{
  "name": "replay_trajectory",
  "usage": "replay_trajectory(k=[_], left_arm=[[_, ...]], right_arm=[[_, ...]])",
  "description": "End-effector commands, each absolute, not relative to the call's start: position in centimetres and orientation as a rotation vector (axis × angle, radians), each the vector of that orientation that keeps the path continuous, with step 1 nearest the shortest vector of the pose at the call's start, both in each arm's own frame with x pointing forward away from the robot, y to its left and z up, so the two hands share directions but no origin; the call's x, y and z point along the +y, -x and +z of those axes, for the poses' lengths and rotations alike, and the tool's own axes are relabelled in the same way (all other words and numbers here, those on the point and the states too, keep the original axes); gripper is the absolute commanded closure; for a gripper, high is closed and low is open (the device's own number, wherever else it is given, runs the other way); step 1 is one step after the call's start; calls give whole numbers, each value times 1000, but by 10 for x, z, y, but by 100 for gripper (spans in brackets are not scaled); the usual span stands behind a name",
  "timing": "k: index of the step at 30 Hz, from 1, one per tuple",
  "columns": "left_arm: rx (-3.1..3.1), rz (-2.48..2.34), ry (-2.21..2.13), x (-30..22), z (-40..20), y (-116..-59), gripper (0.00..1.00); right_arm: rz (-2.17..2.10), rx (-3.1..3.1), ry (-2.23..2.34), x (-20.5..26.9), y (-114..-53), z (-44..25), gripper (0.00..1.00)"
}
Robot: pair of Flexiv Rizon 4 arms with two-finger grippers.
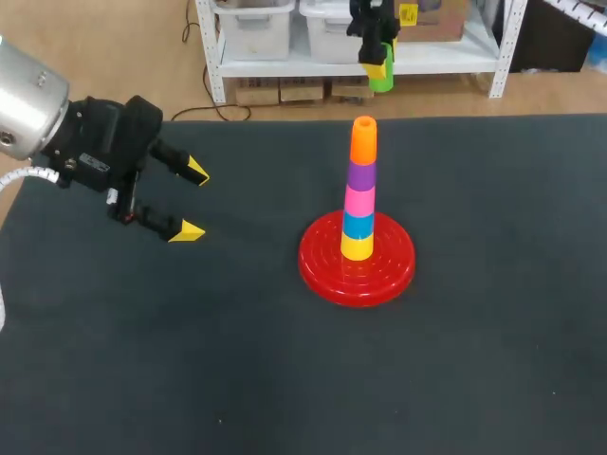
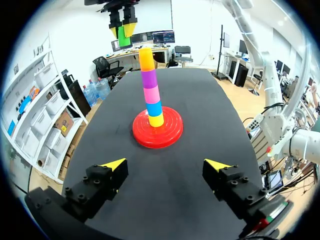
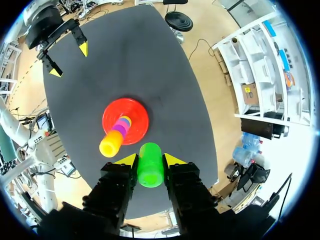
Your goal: Pick up and stack the cylinders on the red base in this order: pink,purple,orange,green
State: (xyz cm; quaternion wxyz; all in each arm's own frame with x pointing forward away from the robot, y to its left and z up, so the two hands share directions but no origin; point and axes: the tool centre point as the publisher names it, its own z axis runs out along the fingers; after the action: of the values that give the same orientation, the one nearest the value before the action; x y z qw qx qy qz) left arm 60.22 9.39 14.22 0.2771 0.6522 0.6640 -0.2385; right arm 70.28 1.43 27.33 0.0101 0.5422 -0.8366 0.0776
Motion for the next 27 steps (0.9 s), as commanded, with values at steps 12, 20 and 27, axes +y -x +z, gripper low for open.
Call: replay_trajectory(k=[12, 20, 27], left_arm=[[1783, -639, -1751, 94, 142, -602, 0], [1783, -639, -1751, 94, 142, -602, 0], [1783, -639, -1751, 94, 142, -602, 0]], right_arm=[[248, -2593, -1797, 26, -677, 271, 100], [254, -2603, -1857, 27, -664, 275, 100], [241, -2577, -1859, 27, -661, 273, 100]])
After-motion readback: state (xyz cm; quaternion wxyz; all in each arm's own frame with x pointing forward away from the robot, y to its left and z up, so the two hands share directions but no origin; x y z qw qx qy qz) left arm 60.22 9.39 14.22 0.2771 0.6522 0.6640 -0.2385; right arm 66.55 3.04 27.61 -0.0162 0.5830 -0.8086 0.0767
